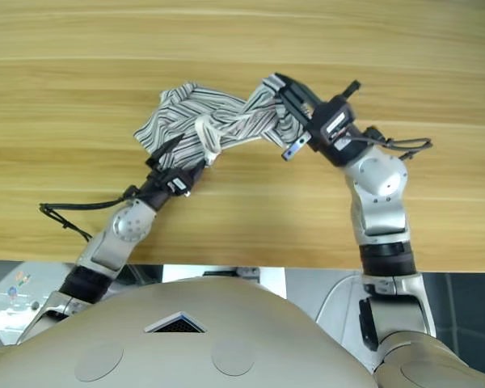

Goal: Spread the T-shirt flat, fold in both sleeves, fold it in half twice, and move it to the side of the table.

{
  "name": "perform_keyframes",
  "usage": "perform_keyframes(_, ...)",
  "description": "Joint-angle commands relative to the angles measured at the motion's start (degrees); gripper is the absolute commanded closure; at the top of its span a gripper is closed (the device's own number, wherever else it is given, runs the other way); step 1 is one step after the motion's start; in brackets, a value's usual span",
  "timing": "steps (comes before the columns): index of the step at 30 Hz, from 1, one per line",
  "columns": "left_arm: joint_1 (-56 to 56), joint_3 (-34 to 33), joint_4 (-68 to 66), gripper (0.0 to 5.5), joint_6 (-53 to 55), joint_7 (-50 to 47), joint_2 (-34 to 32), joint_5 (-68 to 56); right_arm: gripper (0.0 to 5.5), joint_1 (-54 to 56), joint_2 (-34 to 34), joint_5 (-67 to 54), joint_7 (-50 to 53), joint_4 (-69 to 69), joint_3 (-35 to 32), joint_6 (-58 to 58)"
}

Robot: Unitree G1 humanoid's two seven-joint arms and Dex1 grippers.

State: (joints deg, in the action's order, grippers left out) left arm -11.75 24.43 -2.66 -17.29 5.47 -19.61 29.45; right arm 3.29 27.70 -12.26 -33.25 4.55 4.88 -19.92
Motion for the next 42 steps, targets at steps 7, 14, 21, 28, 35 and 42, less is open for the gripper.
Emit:
perform_keyframes(7, -6.46, 5.85, 0.90, 1.91, -3.01, 8.47, -0.56, -6.58, 5.45, 8.51, -3.46, 4.08, 2.49, -1.54, 0.08, 5.01)
perform_keyframes(14, -1.16, 1.81, -5.80, 1.91, 3.67, -1.36, 3.63, -0.96, 5.45, 12.09, -4.65, 0.86, 3.42, -2.08, -3.89, 8.73)
perform_keyframes(21, -0.35, 2.15, -9.51, 1.91, 5.66, -9.19, 7.24, 2.93, 5.45, 16.99, -4.66, -0.21, 4.01, -1.73, -5.90, 12.67)
perform_keyframes(28, -1.96, 6.83, -10.38, 1.91, 5.19, -9.83, 8.90, 5.79, 5.45, 21.48, -4.06, 1.22, 3.76, -2.48, -5.98, 14.43)
perform_keyframes(35, 0.28, 7.46, -15.25, 1.91, 7.20, -16.02, 11.58, 9.40, 5.45, 25.35, -3.21, 1.66, 3.01, -2.94, -6.22, 15.28)
perform_keyframes(42, 1.83, 3.80, -17.90, 1.91, 9.94, -26.85, 13.19, 11.51, 5.45, 25.32, -2.36, 2.15, 2.64, -3.86, -7.48, 14.76)
